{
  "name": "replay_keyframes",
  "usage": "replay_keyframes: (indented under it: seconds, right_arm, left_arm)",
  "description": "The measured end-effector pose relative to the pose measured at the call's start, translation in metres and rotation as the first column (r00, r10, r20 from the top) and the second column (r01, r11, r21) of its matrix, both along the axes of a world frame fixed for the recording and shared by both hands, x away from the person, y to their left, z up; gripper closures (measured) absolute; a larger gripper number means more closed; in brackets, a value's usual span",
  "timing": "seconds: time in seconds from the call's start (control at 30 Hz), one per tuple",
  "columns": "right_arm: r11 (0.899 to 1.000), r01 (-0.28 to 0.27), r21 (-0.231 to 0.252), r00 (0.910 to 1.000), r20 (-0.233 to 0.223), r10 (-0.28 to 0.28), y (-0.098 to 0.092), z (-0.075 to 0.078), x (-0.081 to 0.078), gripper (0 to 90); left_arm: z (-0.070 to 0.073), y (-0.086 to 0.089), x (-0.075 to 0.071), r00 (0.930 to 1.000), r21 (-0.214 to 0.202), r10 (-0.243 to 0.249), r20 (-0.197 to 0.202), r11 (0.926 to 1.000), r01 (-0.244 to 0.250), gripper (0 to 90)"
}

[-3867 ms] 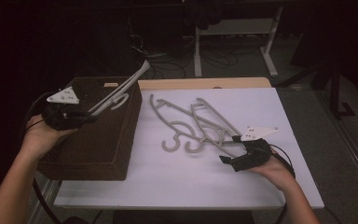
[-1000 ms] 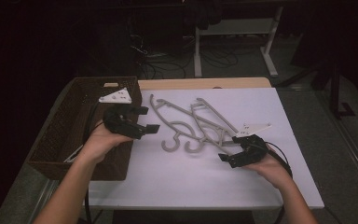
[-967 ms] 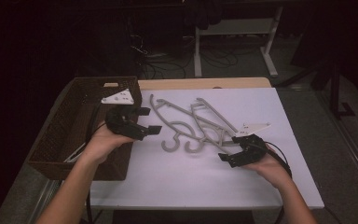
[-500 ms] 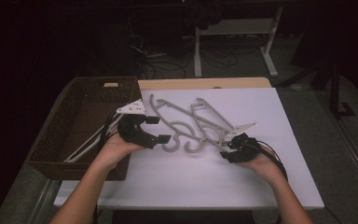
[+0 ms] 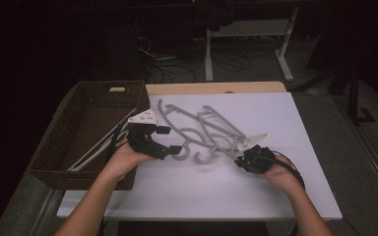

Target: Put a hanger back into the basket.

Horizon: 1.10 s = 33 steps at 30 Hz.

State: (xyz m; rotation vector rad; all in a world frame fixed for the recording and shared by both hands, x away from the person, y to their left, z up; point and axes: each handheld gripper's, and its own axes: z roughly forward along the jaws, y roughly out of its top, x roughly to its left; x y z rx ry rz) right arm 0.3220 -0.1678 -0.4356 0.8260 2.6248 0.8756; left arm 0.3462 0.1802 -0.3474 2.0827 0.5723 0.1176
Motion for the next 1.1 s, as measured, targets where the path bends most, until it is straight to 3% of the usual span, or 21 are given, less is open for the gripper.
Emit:
replay_keyframes:
  seconds: [0.13, 0.33, 0.4, 0.5, 0.57, 0.67, 0.7, 0.8, 1.0, 1.1]
  right_arm:
    - [0.991, -0.132, 0.019, 0.9913, -0.004, 0.132, 0.009, 0.002, -0.01, 80.6]
    - [0.963, -0.269, 0.014, 0.9629, -0.014, 0.27, 0.025, 0.002, -0.023, 80.5]
    - [0.948, -0.318, 0.017, 0.9477, -0.02, 0.318, 0.028, 0.002, -0.027, 80.6]
    - [0.919, -0.394, 0.026, 0.9176, -0.043, 0.395, 0.032, 0.001, -0.032, 80.5]
    - [0.911, -0.413, 0.02, 0.9081, -0.068, 0.413, 0.034, -0.002, -0.033, 80.1]
    - [0.915, -0.404, 0.015, 0.911, -0.083, 0.404, 0.035, -0.005, -0.032, 74.2]
    - [0.919, -0.392, 0.034, 0.9154, -0.083, 0.394, 0.034, -0.003, -0.031, 68.1]
    - [0.935, -0.344, 0.085, 0.9328, -0.083, 0.351, 0.027, 0.003, -0.03, 61.4]
    - [0.963, -0.218, 0.156, 0.9689, -0.085, 0.232, 0.0, 0.015, -0.034, 69.5]
    - [0.971, -0.162, 0.173, 0.9794, -0.092, 0.18, -0.014, 0.017, -0.042, 75.3]
  left_arm:
    - [-0.001, 0.0, 0.0, 1.0, 0.0, -0.002, -0.001, 1.0, 0.002, 13.4]
    - [-0.001, 0.0, 0.0, 1.0, 0.002, -0.003, -0.002, 1.0, 0.004, 13.4]
    - [-0.002, 0.0, 0.0, 1.0, 0.0, -0.001, -0.005, 1.0, 0.001, 13.4]
    - [-0.002, 0.0, 0.0, 1.0, 0.004, -0.004, -0.006, 1.0, 0.004, 13.4]
    - [-0.003, -0.001, 0.0, 0.9999, 0.003, -0.003, -0.011, 1.0, 0.003, 13.4]
    - [-0.005, -0.001, 0.001, 0.9999, 0.005, -0.002, -0.014, 1.0, 0.002, 13.4]
    - [-0.005, -0.001, 0.001, 0.9999, 0.005, -0.002, -0.015, 1.0, 0.002, 13.4]
    - [-0.006, -0.001, 0.002, 0.9999, 0.007, -0.001, -0.017, 1.0, 0.002, 13.4]
    - [-0.008, -0.001, 0.002, 0.9997, 0.012, -0.003, -0.022, 0.9999, 0.003, 13.5]
    - [-0.009, 0.0, 0.003, 0.9997, 0.014, -0.001, -0.023, 0.9999, 0.002, 13.5]
